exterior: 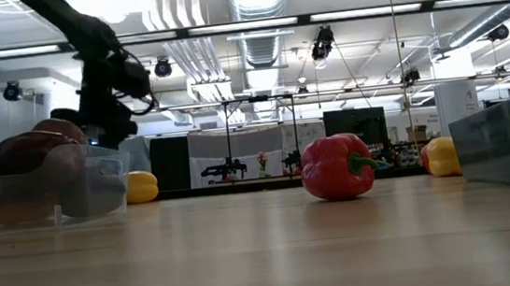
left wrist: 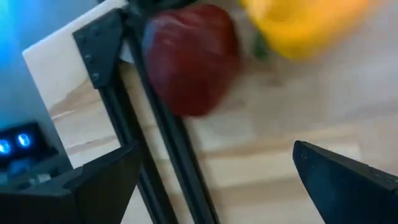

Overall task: Sort produce into baskets
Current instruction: Put the red apple in the transparent bin

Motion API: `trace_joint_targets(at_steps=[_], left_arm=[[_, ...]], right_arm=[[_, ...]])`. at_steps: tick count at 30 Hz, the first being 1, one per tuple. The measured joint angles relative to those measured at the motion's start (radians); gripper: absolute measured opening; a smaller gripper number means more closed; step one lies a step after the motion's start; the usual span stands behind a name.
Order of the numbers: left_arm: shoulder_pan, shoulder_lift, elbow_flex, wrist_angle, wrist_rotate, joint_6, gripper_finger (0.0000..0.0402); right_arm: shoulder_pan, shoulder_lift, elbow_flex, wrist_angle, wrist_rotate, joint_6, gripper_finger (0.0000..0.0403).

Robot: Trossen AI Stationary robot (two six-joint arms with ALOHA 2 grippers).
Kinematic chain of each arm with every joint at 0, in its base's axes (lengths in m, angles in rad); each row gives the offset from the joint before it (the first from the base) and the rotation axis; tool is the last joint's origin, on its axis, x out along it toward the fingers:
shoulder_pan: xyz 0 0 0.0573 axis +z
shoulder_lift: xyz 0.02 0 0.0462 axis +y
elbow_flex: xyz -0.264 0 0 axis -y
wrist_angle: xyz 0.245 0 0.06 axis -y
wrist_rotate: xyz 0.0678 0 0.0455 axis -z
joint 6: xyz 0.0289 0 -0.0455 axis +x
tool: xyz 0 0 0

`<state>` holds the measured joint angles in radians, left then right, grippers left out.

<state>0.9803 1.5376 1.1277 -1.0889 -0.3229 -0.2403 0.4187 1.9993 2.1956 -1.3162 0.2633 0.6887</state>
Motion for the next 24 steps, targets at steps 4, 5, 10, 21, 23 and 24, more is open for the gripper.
trace_joint_targets(at_steps=[4, 5, 10, 21, 23, 24], left_arm=[[0.012, 0.109, 0.107, 0.023, 0.059, -0.021, 0.0397], [0.015, 0.140, 0.133, 0.008, 0.049, -0.017, 0.0397], [0.060, 0.297, 0.300, -0.122, 0.015, 0.018, 0.0397], [0.146, 0.462, 0.490, -0.261, 0.026, 0.045, 0.0394], [0.146, 0.488, 0.497, -0.269, 0.026, 0.046, 0.0393], [0.145, 0.501, 0.498, -0.274, 0.026, 0.048, 0.0393]], right_arm=[[-0.136, -0.048, 0.027, -0.078, -0.002, -0.231, 0.0400], [-0.170, -0.062, 0.027, -0.088, -0.002, -0.283, 0.0400], [-0.308, -0.148, 0.014, -0.132, -0.001, -0.468, 0.0400], [-0.436, -0.290, -0.053, -0.174, -0.001, -0.562, 0.0400], [-0.442, -0.311, -0.087, -0.171, -0.001, -0.564, 0.0400], [-0.445, -0.323, -0.108, -0.168, -0.001, -0.564, 0.0400]])
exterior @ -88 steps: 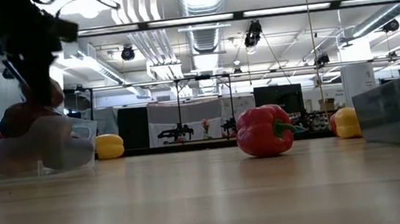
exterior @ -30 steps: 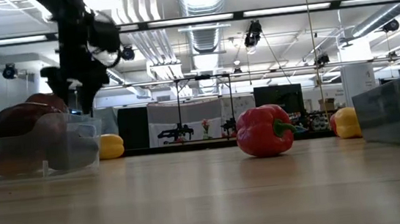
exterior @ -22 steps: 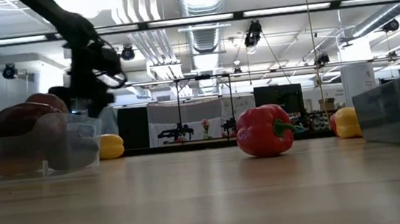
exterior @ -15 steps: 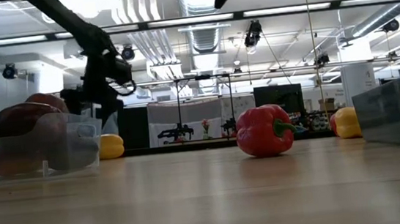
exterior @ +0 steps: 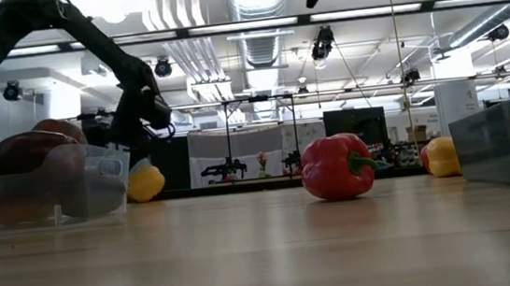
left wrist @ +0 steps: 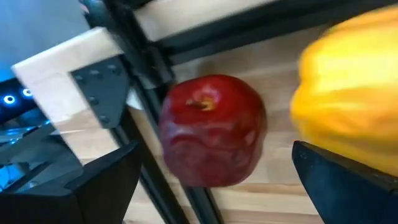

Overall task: Sort produce into baskets
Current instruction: Put the red apple in the transparent bin

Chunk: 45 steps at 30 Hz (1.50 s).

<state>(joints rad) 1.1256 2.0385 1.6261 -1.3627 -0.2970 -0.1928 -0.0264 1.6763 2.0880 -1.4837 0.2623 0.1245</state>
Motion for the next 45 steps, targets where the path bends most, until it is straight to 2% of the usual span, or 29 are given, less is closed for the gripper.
trace_joint_targets(at_steps=[10, 18, 26, 31, 36, 40, 45], left_arm=[[-0.001, 0.144, 0.100, -0.174, -0.034, 0.005, 0.0384], [-0.001, 0.218, 0.100, -0.201, -0.013, 0.066, 0.0347], [-0.008, 0.197, 0.100, -0.161, -0.033, 0.099, 0.0305], [-0.064, 0.077, 0.094, -0.092, -0.021, 0.101, 0.0287], [-0.192, -0.140, 0.069, -0.085, 0.023, 0.058, 0.0288], [-0.375, -0.343, -0.001, -0.119, 0.028, -0.028, 0.0288], [-0.682, -0.570, -0.136, -0.186, 0.057, -0.231, 0.0288]], right_arm=[[-0.001, -0.084, -0.192, 0.018, 0.000, 0.033, 0.0400], [-0.001, -0.163, -0.344, 0.069, 0.000, 0.094, 0.0400], [-0.001, -0.195, -0.368, 0.087, 0.000, 0.116, 0.0400], [-0.001, -0.195, -0.361, 0.123, 0.000, 0.104, 0.0400], [-0.001, -0.192, -0.362, 0.140, 0.000, 0.102, 0.0400], [-0.001, -0.188, -0.362, 0.151, 0.000, 0.117, 0.0400], [0.002, -0.187, -0.362, 0.192, -0.028, 0.157, 0.0400]])
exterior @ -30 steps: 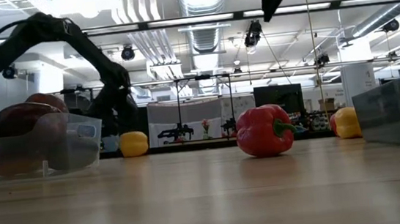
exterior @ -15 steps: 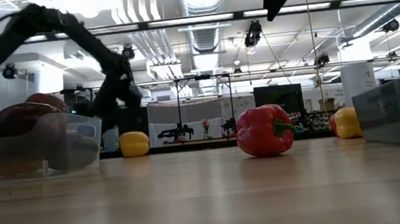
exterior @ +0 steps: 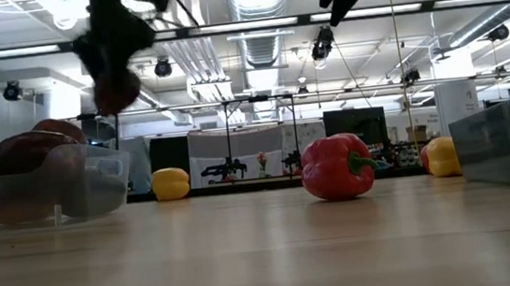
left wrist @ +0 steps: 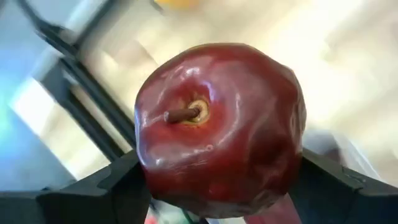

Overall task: Sort produce into baskets
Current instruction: Put the red apple in the transparent bin, then put the center red bell pepper in the top black bin

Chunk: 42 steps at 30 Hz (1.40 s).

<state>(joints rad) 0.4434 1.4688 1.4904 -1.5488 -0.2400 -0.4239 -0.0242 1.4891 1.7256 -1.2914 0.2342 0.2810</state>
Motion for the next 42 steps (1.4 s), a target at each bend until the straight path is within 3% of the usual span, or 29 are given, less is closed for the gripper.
trace_joint_targets(at_steps=[8, 13, 21, 26, 33, 42], left_arm=[[-0.504, -0.272, -0.262, -0.014, 0.099, -0.552, 0.0288], [-0.693, -0.317, -0.411, -0.014, 0.122, -0.775, 0.0288], [-0.660, -0.300, -0.576, 0.013, 0.113, -0.869, 0.0290], [-0.630, -0.271, -0.607, 0.019, 0.039, -0.903, 0.0324], [-0.628, -0.241, -0.607, 0.029, 0.051, -0.868, 0.0373], [-0.686, -0.248, -0.477, 0.010, 0.051, -0.883, 0.0379]], right_arm=[[0.071, 0.006, 0.000, 0.035, -0.026, 0.064, 0.0400], [0.151, 0.030, 0.000, 0.173, -0.033, 0.139, 0.0400], [0.347, 0.072, 0.000, 0.222, -0.032, 0.368, 0.0400], [0.456, 0.100, 0.000, 0.222, -0.026, 0.505, 0.0400], [0.518, 0.130, 0.000, 0.223, -0.024, 0.616, 0.0400], [0.542, 0.146, 0.000, 0.224, -0.007, 0.652, 0.0400]])
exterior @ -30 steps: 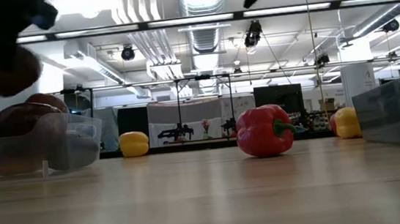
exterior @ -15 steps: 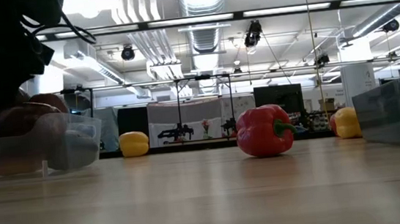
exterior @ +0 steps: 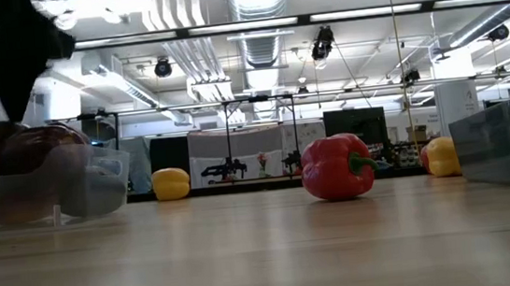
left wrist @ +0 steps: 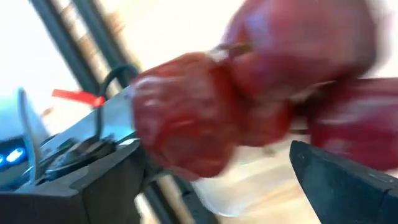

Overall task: Sort produce into baskets
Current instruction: Put the center red bell pepper in the top black bin

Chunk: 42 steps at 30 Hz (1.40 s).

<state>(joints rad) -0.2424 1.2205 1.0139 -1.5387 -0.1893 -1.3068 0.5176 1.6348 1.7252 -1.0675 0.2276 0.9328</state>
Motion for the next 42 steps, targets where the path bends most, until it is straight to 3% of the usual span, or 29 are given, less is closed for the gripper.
trace_joint_targets(at_steps=[6, 11, 16, 26, 36, 42], left_arm=[[-0.165, 0.007, 0.159, 0.039, -0.089, -0.115, 0.0379], [-0.360, 0.038, 0.246, 0.165, -0.284, -0.209, 0.0379], [-0.498, 0.110, 0.276, 0.312, -0.436, -0.251, 0.0379], [-0.588, 0.294, 0.320, 0.408, -0.432, -0.397, 0.0368], [-0.635, 0.407, 0.340, 0.518, -0.427, -0.409, 0.0366], [-0.656, 0.459, 0.382, 0.517, -0.428, -0.407, 0.0366]], right_arm=[[-0.027, 0.018, -0.073, -0.011, 0.046, 0.077, 0.0400], [-0.107, 0.038, -0.161, -0.019, 0.142, 0.141, 0.0400], [-0.229, 0.081, -0.188, 0.005, 0.122, 0.136, 0.0400], [-0.387, 0.190, -0.188, 0.025, 0.004, 0.029, 0.0400], [-0.423, 0.332, -0.188, 0.037, -0.035, -0.009, 0.0399], [-0.417, 0.361, -0.188, 0.030, -0.052, -0.010, 0.0349]])
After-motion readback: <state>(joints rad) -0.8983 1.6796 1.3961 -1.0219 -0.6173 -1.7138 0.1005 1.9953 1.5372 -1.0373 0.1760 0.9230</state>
